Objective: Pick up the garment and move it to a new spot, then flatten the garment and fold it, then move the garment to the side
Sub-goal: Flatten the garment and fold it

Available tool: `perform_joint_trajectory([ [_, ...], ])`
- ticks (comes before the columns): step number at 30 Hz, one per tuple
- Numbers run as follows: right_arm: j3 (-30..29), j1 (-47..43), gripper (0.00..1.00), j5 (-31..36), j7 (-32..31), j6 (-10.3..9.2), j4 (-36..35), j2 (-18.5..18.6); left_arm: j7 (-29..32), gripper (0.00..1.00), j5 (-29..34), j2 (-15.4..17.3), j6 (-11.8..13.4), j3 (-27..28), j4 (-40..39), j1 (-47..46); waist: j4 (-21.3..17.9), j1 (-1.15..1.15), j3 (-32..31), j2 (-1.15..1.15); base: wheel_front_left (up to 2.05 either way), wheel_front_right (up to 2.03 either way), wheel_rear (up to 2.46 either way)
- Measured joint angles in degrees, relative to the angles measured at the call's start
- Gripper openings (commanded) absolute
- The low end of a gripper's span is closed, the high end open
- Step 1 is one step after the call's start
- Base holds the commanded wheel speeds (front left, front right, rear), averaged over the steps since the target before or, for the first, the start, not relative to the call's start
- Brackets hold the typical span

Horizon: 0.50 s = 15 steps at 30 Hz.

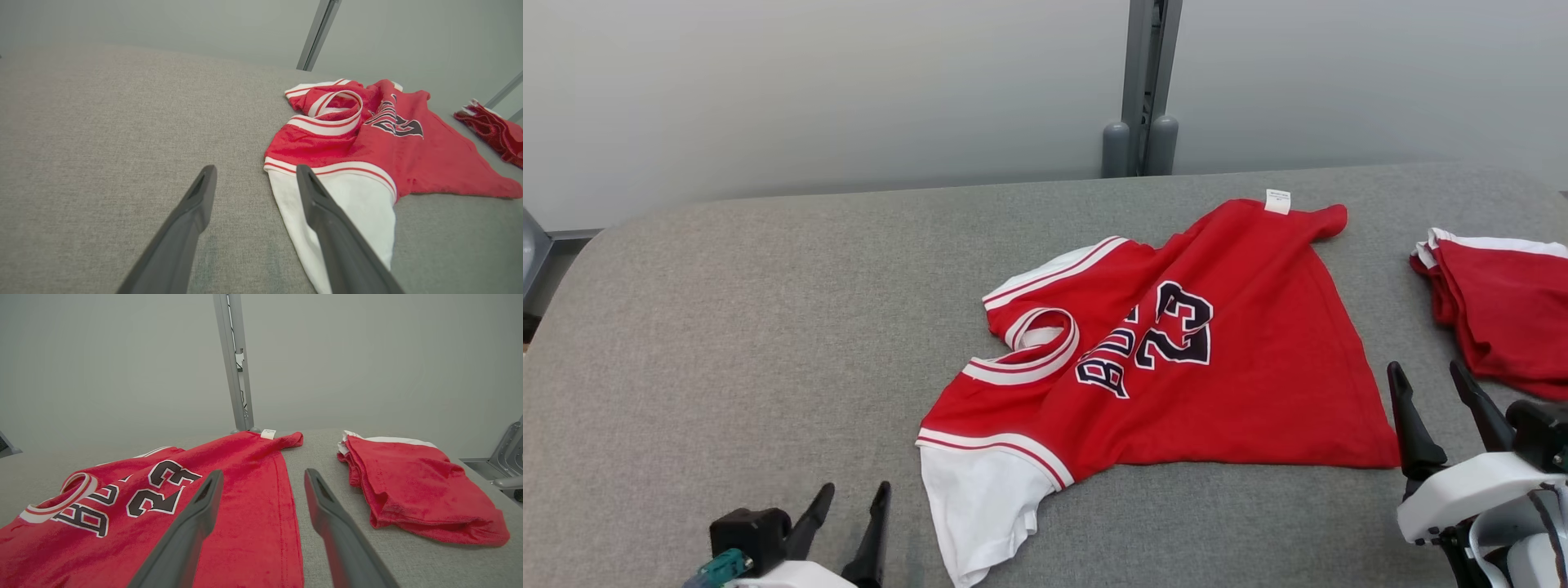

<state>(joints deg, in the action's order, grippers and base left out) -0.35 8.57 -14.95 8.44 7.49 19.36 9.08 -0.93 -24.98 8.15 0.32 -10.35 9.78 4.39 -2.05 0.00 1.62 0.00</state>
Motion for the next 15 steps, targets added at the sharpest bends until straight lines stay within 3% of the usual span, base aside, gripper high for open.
perform_joint_trajectory([
  [5,-0.89,0.99,1.0,-0.81,-3.8,0.0,3.52,1.4,6.93,1.0,-1.64,0.01,-1.58,-2.66,2.02,0.1,0.14,0.0,0.66,0.0,0.0,0.0,0.0],
  [15,-1.52,3.57,1.0,-2.64,-12.39,0.0,12.63,1.59,13.12,1.0,-3.98,-1.55,-2.78,-5.83,3.88,0.05,1.02,0.0,2.27,0.0,0.0,0.0,0.0],
])
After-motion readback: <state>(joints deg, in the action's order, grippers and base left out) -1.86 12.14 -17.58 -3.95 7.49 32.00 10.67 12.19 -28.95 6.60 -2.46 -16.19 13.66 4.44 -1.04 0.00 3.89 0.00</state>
